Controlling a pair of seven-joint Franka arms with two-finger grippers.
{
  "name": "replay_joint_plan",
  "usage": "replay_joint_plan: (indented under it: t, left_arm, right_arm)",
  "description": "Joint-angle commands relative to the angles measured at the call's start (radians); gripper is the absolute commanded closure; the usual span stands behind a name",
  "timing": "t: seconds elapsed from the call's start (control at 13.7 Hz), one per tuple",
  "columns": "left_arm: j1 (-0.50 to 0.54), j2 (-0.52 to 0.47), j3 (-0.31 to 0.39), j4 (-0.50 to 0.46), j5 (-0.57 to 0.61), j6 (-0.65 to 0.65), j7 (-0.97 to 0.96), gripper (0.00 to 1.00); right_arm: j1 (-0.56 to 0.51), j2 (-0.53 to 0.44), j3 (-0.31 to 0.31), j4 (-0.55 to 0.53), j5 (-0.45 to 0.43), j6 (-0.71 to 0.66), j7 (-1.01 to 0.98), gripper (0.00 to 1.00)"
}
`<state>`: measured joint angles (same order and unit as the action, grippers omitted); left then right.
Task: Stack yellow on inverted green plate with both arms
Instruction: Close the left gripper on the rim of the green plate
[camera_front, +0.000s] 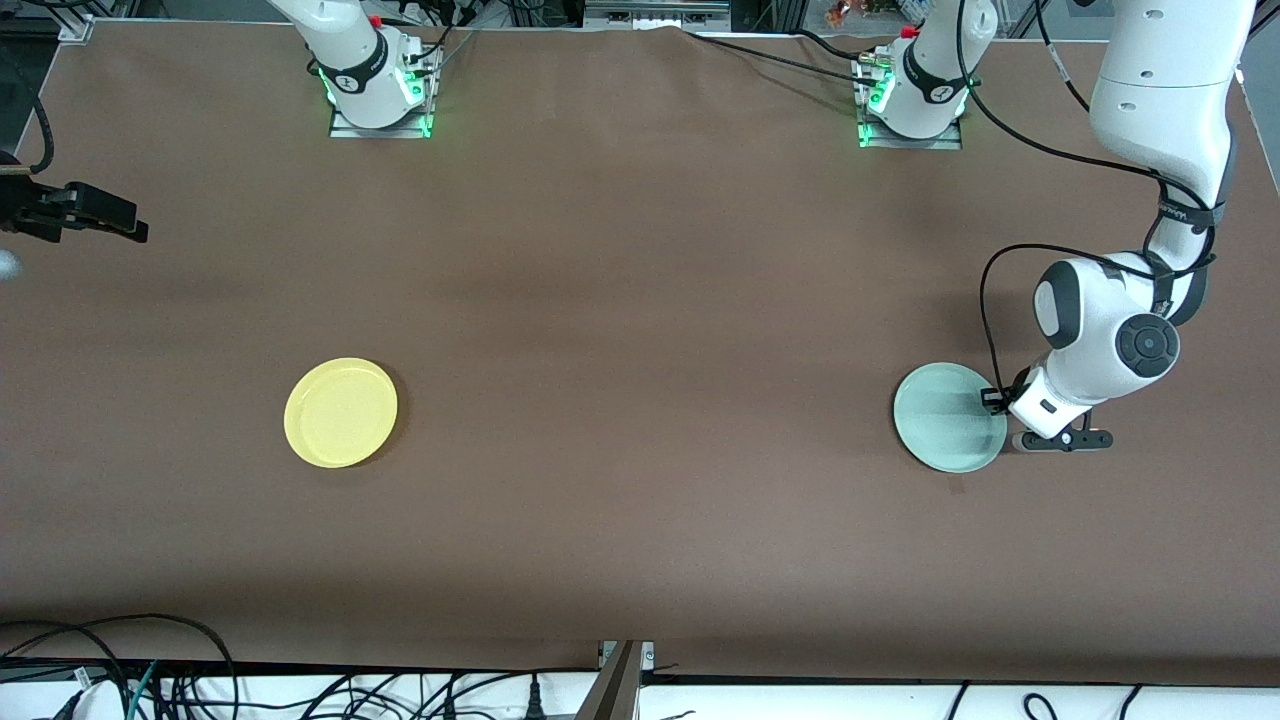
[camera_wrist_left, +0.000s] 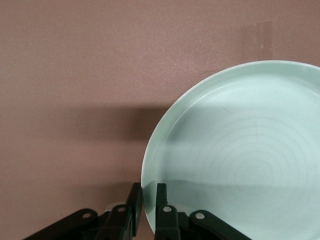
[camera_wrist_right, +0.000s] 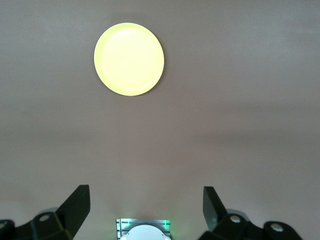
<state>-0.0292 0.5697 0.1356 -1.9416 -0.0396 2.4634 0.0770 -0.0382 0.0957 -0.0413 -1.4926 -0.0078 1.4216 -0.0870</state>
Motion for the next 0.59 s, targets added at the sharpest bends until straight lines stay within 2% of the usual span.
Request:
replay_joint_plan:
  t: [0.0, 0.51]
  left_arm:
    - [0.006, 0.007, -0.005, 0.020, -0.026, -0.007, 0.010, 0.82]
    - [0.008, 0.001, -0.017, 0.018, -0.026, -0.011, 0.010, 0.82]
  right_arm:
    - [-0.005, 0.004, 0.004, 0.012, -0.009, -0.001, 0.001, 0.00]
    - [-0.006, 0.004, 0.003, 0.012, -0.008, 0.002, 0.000, 0.00]
